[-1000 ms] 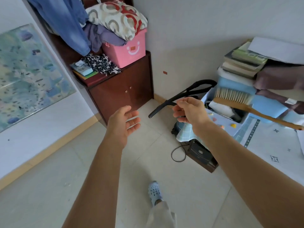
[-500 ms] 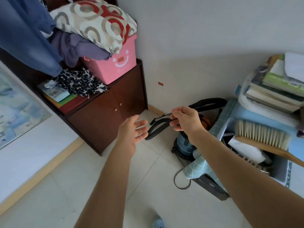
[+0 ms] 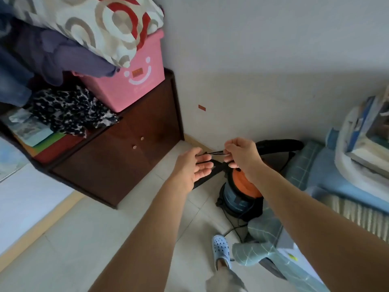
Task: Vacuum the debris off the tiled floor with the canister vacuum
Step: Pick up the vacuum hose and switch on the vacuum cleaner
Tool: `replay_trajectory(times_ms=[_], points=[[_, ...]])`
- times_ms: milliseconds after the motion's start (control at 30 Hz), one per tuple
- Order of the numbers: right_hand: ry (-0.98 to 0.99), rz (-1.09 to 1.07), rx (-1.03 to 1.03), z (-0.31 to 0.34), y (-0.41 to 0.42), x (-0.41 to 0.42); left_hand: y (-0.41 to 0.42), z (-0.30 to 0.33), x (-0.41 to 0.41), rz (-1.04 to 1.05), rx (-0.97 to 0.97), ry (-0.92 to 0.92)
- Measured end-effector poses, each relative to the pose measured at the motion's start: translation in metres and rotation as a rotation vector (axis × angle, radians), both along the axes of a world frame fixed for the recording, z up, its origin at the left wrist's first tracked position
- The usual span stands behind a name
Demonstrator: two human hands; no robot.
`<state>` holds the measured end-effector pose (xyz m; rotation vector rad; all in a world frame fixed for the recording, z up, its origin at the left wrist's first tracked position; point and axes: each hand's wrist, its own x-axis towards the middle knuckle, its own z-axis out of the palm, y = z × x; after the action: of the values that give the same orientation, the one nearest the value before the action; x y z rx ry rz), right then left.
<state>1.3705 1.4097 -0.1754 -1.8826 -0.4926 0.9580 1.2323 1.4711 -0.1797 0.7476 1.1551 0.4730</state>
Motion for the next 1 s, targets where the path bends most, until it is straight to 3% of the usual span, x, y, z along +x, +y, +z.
replay_trajectory(times_ms=[167,267,433,633,767,1000], points=[[-0.094,0.040,-0.131,-0.037,0.034,0.072,0.044,-0.038,0.071,-0.041,-0.100,0.024],[-0.257,0.095,-0.266,-0.064,0.051,0.120,0.068,-0.067,0.111,-0.039,-0.175,-0.018],[-0.602,0.328,-0.470,-0.108,0.072,0.182,0.093,-0.115,0.158,-0.055,-0.284,-0.069],[-0.860,0.708,-0.760,-0.157,0.096,0.235,0.117,-0.173,0.214,-0.052,-0.376,-0.051],[-0.866,0.841,-0.946,-0.184,0.104,0.256,0.121,-0.205,0.243,-0.077,-0.411,0.000],[-0.749,0.924,-0.941,-0.198,0.109,0.267,0.121,-0.234,0.258,-0.081,-0.442,0.026]])
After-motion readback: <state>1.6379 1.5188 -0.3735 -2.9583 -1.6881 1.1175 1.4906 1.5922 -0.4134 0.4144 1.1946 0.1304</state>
